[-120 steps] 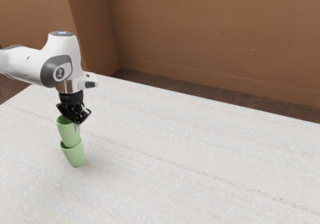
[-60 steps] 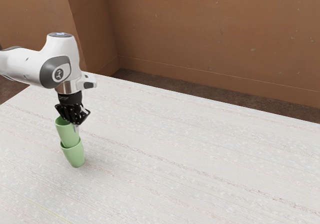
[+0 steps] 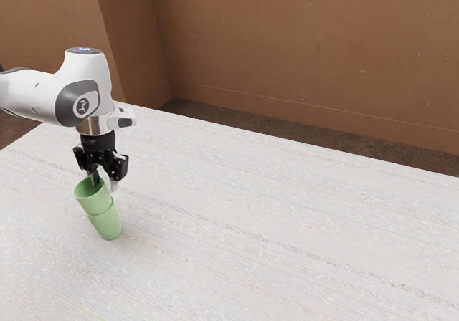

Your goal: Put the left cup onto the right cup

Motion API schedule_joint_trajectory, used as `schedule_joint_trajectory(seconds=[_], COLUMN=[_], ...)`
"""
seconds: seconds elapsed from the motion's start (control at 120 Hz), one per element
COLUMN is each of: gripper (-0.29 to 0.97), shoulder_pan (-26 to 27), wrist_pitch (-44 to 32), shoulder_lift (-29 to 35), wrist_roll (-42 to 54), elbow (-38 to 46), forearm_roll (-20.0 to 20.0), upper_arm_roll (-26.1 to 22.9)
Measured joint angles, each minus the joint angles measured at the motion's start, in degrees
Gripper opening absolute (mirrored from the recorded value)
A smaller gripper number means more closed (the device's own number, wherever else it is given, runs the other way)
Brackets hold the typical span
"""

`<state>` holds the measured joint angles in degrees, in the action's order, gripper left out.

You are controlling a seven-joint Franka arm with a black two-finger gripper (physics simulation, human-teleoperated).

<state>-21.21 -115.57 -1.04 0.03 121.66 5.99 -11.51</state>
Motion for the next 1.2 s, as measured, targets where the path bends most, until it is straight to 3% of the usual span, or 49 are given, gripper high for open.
schedule_joint_trajectory(seconds=[0.783, 0.967, 1.2], gripper=[0.38, 0.4, 0.57], shoulder_pan=[2.7, 6.0, 12.8], wrist_pitch=[6.4, 8.2, 10.2], shoulder_lift=[7.0, 7.2, 7.2], wrist_roll=[-2.7, -3.2, -3.6], elbow=[-1.8, -3.2, -5.9], forearm_roll=[0.0, -0.1, -0.2], upper_arm_roll=[-2.8, -1.3, 4.0])
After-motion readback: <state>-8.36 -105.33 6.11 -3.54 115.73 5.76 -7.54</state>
